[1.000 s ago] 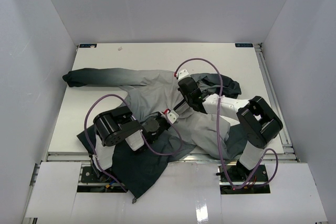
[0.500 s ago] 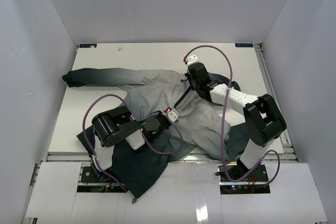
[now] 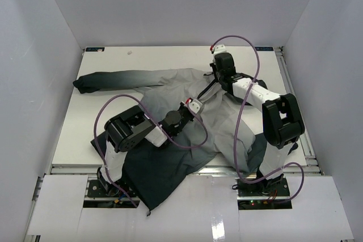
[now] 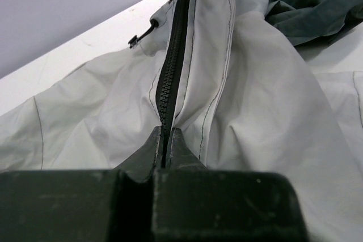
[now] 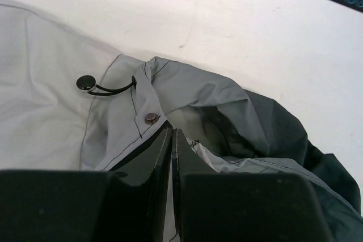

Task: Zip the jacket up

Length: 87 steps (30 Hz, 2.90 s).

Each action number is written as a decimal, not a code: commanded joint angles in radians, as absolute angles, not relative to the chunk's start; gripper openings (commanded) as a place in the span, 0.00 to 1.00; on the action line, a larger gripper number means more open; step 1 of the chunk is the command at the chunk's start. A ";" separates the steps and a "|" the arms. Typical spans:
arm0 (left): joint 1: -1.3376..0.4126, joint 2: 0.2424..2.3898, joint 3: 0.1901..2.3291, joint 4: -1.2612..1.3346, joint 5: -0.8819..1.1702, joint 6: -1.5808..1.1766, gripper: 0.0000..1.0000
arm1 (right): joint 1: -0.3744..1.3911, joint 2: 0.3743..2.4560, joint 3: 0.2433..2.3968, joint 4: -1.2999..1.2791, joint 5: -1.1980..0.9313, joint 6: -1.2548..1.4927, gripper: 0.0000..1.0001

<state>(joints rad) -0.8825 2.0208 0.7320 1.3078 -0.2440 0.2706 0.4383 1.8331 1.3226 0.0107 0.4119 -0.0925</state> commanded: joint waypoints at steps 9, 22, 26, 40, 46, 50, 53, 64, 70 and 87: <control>-0.801 1.998 0.951 0.851 -0.063 0.144 0.50 | 0.364 1.933 1.511 0.016 0.495 -0.106 0.24; -0.802 1.623 0.994 0.366 -0.224 -0.088 0.98 | 0.403 1.624 1.395 -0.192 0.295 0.072 0.90; -0.804 1.510 1.015 0.203 -0.190 -0.179 0.98 | 0.425 1.443 1.245 -0.226 0.159 0.186 0.90; -0.817 1.031 0.658 0.189 0.056 -0.328 0.98 | 0.548 0.816 0.719 -0.227 0.176 0.305 0.90; -0.930 0.867 0.528 0.255 -0.111 -0.283 0.98 | 0.549 0.627 0.604 -0.181 0.126 0.283 0.90; -0.936 0.742 0.444 0.323 -0.109 -0.271 0.98 | 0.551 0.553 0.571 -0.165 0.129 0.264 0.90; -0.943 0.683 0.435 0.307 -0.121 -0.272 0.98 | 0.551 0.527 0.566 -0.169 0.146 0.256 0.90; -0.960 0.771 0.476 0.236 -0.250 -0.279 0.98 | 0.551 0.574 0.521 -0.122 0.128 0.307 0.90; -0.960 0.822 0.484 0.239 -0.280 -0.290 0.98 | 0.562 0.800 0.491 -0.059 0.028 0.451 0.90; -0.962 0.645 0.401 0.268 -0.444 -0.290 0.98 | 0.662 1.638 0.846 0.148 0.300 0.553 0.90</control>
<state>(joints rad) -0.9578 0.6162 0.3989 0.2646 -0.4251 -0.2893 0.6963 1.5403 0.7361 0.0494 0.2265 0.5188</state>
